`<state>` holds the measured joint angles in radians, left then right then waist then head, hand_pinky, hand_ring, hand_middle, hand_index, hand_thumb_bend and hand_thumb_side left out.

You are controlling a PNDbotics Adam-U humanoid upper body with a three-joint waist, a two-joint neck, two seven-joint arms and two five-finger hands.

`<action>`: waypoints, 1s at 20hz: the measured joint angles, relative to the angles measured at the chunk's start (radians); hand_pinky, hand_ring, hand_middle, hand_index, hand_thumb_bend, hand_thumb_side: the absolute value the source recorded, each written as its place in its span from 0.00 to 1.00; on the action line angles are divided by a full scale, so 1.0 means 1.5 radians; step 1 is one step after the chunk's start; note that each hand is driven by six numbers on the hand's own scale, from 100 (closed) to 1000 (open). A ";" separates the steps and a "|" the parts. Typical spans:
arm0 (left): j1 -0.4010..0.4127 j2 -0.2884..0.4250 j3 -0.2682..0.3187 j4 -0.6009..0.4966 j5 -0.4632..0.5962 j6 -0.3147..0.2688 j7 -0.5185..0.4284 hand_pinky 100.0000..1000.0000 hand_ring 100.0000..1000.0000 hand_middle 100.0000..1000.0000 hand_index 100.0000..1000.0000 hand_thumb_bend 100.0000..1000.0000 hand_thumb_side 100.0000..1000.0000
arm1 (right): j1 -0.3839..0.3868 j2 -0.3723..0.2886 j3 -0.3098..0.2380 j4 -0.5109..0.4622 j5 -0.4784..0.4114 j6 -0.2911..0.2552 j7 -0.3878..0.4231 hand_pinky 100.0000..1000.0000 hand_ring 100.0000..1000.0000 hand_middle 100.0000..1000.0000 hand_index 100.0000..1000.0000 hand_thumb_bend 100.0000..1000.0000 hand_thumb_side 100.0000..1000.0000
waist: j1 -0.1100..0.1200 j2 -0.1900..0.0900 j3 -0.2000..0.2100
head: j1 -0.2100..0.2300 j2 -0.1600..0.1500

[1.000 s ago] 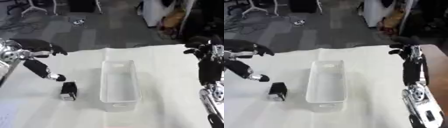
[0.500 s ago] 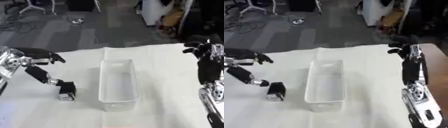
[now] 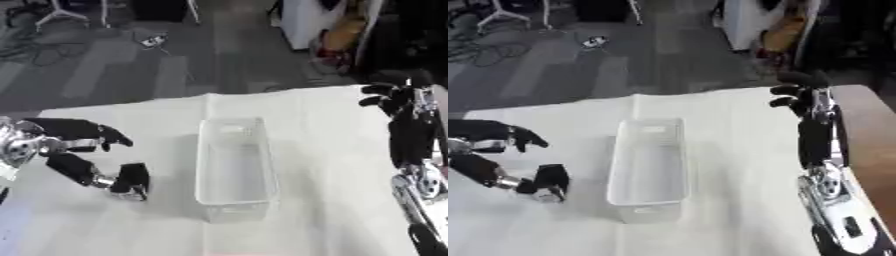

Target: Pick up objects on the table and place them in the box.

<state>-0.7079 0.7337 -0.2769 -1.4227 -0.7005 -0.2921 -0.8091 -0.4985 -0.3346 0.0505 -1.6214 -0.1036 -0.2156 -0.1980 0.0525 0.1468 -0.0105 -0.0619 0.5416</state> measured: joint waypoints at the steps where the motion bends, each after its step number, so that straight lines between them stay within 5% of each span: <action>1: 0.003 0.002 -0.004 -0.005 0.003 0.001 -0.001 0.99 0.78 0.89 1.00 0.53 1.00 | 0.000 0.000 0.000 0.000 0.000 0.000 0.000 0.49 0.58 0.62 0.68 0.11 1.00 | 0.000 0.000 0.000 | 0.000 0.002; 7: 0.006 0.004 -0.025 -0.013 0.004 0.002 -0.002 1.00 0.79 0.90 1.00 0.43 0.99 | 0.000 0.000 0.000 0.000 0.000 0.000 0.000 0.49 0.58 0.62 0.68 0.11 1.00 | 0.000 0.001 -0.001 | -0.001 0.004; 20: 0.002 0.013 -0.053 0.019 -0.132 -0.030 0.030 1.00 0.87 0.96 1.00 0.22 0.61 | 0.000 0.000 0.000 0.000 0.000 0.000 0.001 0.49 0.58 0.62 0.68 0.11 1.00 | -0.002 0.001 -0.004 | -0.006 -0.013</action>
<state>-0.7048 0.7529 -0.3567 -1.3944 -0.8992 -0.3375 -0.7636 -0.4985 -0.3346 0.0507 -1.6210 -0.1037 -0.2155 -0.1964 0.0496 0.1483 -0.0163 -0.0715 0.5214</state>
